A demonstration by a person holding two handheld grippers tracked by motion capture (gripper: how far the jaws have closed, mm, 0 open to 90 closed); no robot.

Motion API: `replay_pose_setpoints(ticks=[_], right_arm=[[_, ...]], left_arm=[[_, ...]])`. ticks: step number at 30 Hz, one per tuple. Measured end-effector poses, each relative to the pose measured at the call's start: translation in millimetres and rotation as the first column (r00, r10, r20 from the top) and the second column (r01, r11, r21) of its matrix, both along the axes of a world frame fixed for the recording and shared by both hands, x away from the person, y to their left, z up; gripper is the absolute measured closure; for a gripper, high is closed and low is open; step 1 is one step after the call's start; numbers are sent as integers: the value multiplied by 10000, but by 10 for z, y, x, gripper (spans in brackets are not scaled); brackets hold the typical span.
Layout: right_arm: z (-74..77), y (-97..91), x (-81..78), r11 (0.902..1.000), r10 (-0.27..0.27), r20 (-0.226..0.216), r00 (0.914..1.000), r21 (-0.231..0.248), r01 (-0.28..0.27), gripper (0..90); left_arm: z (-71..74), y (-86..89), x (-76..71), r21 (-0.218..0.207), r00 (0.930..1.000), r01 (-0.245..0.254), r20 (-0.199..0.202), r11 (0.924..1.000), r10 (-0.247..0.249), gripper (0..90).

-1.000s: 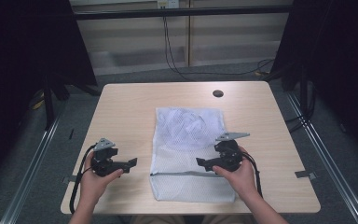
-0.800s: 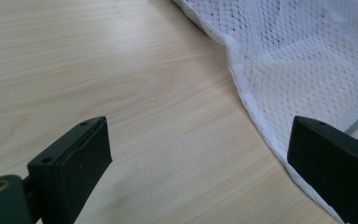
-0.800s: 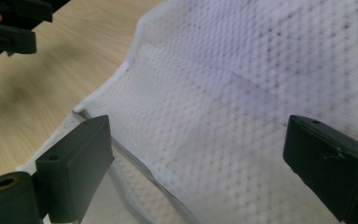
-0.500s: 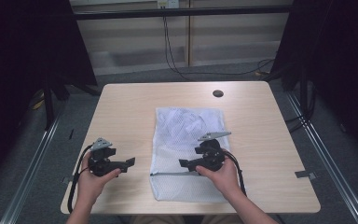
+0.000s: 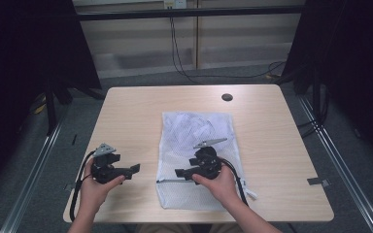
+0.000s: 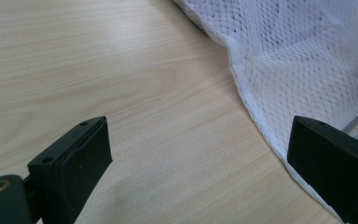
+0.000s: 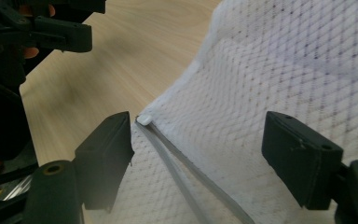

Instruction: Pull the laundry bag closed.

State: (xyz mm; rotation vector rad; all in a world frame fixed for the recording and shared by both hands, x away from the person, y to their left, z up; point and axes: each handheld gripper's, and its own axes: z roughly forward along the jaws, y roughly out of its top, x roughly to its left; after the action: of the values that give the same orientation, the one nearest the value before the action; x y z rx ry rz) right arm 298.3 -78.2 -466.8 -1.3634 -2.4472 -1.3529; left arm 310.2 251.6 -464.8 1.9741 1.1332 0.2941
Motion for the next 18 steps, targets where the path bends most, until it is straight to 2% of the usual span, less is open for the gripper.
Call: replay_pose_setpoints(ticks=[3, 13, 18], right_arm=[[-8, 32, 5, 10000, -40, -66, 10000, -25, 40, 277], [-43, 134, 18, 9991, 207, -534, 9984, 388, -187, 333], [-69, 192, 16, 9990, 302, -639, 9975, 353, -280, 356]], left_arm=[[0, 0, -1, -53, 10000, -17, -22, 10000, 17, 63], [-1, 3, -6, -105, 9999, 65, -99, 9999, -66, 66], [-1, 7, -4, -159, 9999, 44, -93, 9999, -46, 67]])
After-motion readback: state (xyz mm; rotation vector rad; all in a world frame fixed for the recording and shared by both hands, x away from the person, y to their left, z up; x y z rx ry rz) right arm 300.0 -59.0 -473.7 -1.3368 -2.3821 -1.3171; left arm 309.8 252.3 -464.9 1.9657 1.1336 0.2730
